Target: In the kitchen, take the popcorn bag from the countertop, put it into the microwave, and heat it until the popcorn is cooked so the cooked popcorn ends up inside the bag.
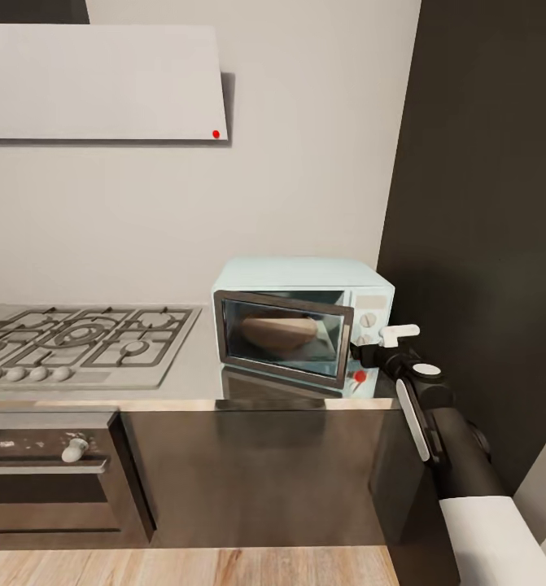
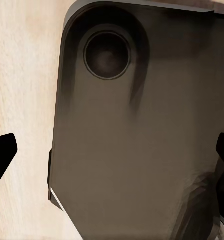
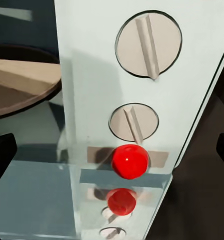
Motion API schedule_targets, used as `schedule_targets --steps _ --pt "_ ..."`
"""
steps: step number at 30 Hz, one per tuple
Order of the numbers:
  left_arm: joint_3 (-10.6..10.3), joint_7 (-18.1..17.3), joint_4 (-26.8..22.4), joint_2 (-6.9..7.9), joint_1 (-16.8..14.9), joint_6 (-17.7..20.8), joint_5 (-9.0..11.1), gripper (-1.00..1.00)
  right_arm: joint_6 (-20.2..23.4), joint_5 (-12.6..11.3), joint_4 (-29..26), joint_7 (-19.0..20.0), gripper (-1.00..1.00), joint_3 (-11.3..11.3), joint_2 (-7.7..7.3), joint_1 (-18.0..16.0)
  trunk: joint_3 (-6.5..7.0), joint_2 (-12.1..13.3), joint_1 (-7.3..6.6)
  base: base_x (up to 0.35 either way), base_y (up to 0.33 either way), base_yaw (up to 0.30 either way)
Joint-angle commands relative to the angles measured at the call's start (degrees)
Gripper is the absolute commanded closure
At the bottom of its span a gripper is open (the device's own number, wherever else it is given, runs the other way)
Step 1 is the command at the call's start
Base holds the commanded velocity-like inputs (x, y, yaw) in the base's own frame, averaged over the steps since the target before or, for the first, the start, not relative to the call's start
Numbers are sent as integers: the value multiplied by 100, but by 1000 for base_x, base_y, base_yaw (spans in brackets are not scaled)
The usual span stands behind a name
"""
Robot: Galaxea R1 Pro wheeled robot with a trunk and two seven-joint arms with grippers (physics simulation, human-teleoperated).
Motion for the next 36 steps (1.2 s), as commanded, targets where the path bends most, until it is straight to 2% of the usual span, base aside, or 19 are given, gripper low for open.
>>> schedule_targets --steps 1,5,7,8,11,16,21,24,27,36 --pt "11 -1 -9 -1 2 -2 39 -100 32 -52 -6 54 -100 8 -2 -2 -5 -3 0 0 0 0" --pt "11 -1 -9 -1 2 -2 39 -100 20 -53 -6 108 -100 8 -12 -2 -5 -3 0 0 0 0" --pt "11 -1 -9 -1 2 -2 39 -100 -22 -53 -6 279 -100 2 -42 -2 -5 -3 0 0 0 0" --pt "11 -1 -9 -1 2 -2 39 -100 -37 -53 -6 372 -100 1 -49 -2 -5 -3 0 0 0 0" --pt "11 -1 -9 -1 2 -2 39 -100 -191 -22 -4 983 -100 0 -77 -2 -5 -3 0 0 0 0" --pt "11 -1 -9 -1 2 -2 39 -100 -299 -21 168 1428 -100 -3 -103 -2 -5 -3 0 0 0 0" --pt "11 -1 -9 -1 2 -2 39 -100 -541 -22 441 1898 -100 -8 -311 -2 -5 -3 0 0 0 0" --pt "11 -1 -9 -1 2 -2 39 -100 -596 -18 670 2085 -100 -9 -351 -2 -5 -3 0 0 0 0" --pt "11 -1 -11 -1 2 -2 39 -100 -955 6 777 2323 -100 -9 -428 -31 -5 -3 0 0 0 0" --pt "11 -1 -9 -1 2 -2 39 -100 -1136 8 829 2291 -100 -9 -459 -37 -5 -3 0 0 0 0"
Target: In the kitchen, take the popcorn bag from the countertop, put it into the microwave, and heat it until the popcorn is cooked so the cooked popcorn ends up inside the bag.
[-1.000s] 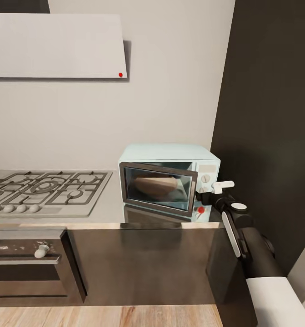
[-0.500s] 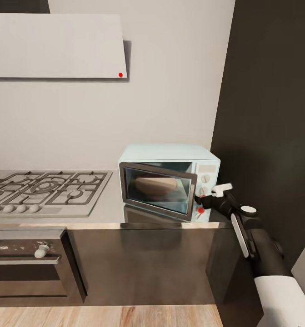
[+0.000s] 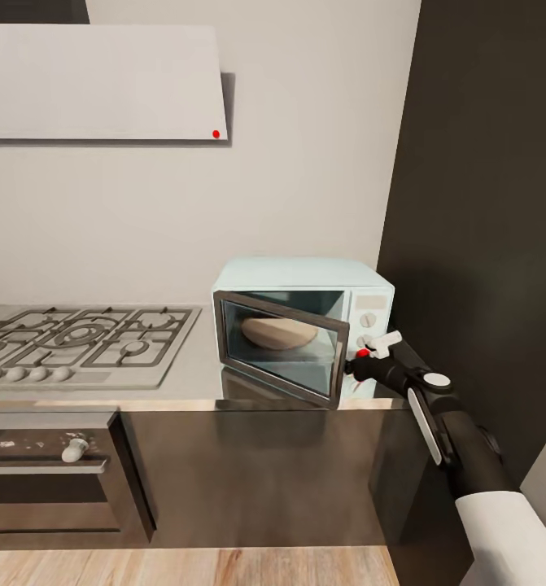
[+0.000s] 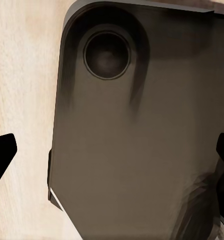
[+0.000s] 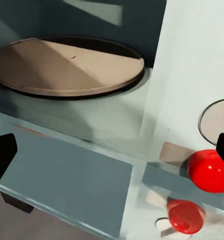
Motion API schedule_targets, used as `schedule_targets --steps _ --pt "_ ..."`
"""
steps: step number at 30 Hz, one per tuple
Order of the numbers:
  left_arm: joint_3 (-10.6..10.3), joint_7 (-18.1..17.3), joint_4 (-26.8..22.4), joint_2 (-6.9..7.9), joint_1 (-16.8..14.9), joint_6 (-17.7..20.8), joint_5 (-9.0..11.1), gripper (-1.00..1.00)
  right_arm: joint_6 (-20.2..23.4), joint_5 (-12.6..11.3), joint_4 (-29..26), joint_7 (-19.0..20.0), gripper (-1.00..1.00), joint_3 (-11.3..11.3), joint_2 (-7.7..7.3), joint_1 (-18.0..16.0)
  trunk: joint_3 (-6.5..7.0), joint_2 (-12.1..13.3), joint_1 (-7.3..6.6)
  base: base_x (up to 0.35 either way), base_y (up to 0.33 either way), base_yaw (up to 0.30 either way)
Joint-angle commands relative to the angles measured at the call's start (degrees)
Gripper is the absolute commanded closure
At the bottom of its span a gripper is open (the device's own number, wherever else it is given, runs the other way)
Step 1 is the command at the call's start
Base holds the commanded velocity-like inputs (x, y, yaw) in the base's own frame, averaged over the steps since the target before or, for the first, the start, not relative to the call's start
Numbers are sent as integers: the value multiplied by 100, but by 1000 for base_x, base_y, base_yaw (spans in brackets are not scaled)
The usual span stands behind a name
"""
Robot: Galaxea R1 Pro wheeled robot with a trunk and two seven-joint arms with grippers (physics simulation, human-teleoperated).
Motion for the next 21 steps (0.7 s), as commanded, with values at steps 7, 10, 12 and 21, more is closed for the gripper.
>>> schedule_targets --steps 7,10,12,21 --pt "12 -1 -10 -4 3 -9 39 -100 94 50 -37 30 -100 -302 -3 -3 -5 -3 0 -18 0 0" --pt "12 -1 -10 -1 3 -8 39 -100 87 56 -31 32 -100 -306 -1 -3 -5 -3 0 -14 0 0" --pt "12 -1 -10 -1 3 -6 39 -100 85 58 -28 32 -100 -307 -2 -3 -5 -3 0 -17 0 0" --pt "12 -1 -11 -1 3 -10 39 -100 66 39 -11 61 -100 -305 5 -3 -5 -3 0 -119 0 0"
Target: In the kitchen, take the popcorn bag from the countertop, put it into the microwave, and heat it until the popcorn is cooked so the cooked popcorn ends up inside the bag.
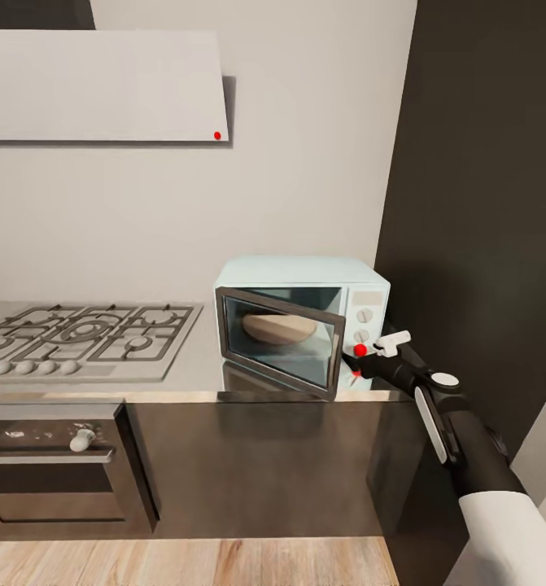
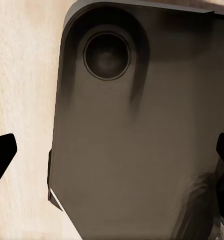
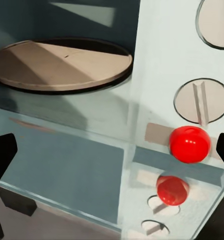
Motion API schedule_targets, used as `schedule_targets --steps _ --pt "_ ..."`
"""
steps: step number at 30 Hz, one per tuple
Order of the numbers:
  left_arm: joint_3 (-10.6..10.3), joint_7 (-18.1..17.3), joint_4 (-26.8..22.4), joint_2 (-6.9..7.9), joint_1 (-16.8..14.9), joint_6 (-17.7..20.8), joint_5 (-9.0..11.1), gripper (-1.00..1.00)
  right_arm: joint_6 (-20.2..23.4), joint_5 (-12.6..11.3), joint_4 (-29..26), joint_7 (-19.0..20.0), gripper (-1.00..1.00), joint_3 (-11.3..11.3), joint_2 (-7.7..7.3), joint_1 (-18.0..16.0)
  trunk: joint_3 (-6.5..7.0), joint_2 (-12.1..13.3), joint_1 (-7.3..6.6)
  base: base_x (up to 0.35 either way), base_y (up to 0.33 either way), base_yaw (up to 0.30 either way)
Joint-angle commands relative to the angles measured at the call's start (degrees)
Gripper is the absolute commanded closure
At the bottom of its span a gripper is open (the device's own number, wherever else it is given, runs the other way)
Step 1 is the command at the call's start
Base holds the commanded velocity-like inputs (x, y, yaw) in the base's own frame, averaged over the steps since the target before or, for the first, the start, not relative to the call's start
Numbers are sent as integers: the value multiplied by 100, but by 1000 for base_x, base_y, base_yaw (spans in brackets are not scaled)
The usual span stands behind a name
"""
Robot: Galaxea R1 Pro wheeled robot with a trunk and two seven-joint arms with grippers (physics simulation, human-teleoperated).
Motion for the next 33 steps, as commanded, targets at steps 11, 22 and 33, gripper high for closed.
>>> schedule_targets --steps 11,22,33 --pt "12 -1 -11 -1 3 0 39 -100 -26 -32 59 41 -100 5 84 -3 -5 -3 0 -1 0 0" --pt "12 -1 -11 -1 3 -3 39 -100 -27 -18 49 776 -100 13 81 5 -5 -3 0 0 0 0" --pt "12 -1 -12 -1 3 -3 39 -100 3 -21 44 1890 -100 35 84 5 -5 -3 0 0 0 0"
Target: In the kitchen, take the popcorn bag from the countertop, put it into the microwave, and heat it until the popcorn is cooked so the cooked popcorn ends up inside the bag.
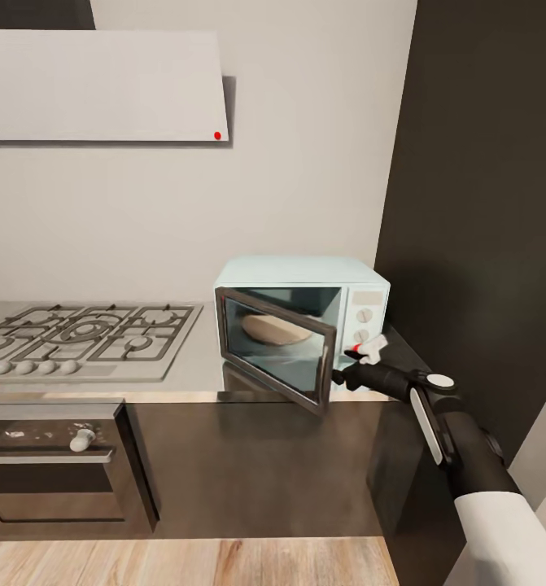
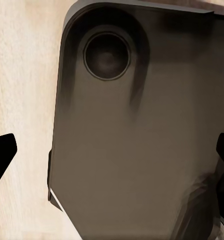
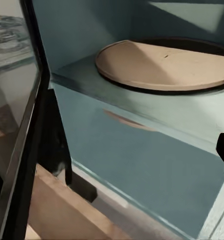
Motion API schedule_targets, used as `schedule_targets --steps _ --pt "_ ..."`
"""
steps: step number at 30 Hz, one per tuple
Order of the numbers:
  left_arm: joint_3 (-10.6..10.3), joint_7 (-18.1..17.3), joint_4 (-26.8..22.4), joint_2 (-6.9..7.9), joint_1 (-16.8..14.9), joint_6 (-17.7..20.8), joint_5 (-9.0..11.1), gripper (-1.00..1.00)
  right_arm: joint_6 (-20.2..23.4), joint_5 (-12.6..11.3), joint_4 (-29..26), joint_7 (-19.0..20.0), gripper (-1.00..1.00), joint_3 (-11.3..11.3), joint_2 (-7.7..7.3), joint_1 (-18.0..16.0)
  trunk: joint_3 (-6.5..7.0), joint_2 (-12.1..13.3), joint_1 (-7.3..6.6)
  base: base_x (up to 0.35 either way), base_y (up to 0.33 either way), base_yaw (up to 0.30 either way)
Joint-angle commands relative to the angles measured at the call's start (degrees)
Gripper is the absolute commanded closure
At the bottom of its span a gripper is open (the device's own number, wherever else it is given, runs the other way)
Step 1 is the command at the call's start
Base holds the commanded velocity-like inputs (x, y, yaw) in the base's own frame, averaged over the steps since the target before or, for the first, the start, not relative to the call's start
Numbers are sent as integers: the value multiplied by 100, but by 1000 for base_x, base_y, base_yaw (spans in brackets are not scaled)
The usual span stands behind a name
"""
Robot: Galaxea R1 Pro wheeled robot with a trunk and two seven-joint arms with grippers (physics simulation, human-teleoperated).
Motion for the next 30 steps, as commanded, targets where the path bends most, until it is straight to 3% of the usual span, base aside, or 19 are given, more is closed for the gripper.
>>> schedule_targets --steps 1,12,22,24,28,30 --pt "12 -1 -10 -1 3 -3 39 -100 36 24 -14 60 -100 -6 6 -4 -5 -3 0 0 0 0" --pt "12 -1 -7 -1 3 1 39 -100 84 60 -28 80 -100 -2 9 -4 -5 -3 0 -2 0 0" --pt "13 -1 -8 -1 3 1 39 -100 69 63 -29 77 -100 11 26 -4 -5 -3 0 -125 0 0" --pt "13 -1 -10 -1 3 -2 39 -100 46 67 -29 73 -100 20 77 -4 -5 -3 0 -3 0 0" --pt "14 -1 -10 -1 3 -1 39 -100 32 79 -69 84 -100 45 376 -4 -5 -3 0 0 0 0" --pt "13 -1 -9 -1 3 -2 39 -100 31 84 -80 87 -100 188 431 -4 -5 -3 0 0 0 0"
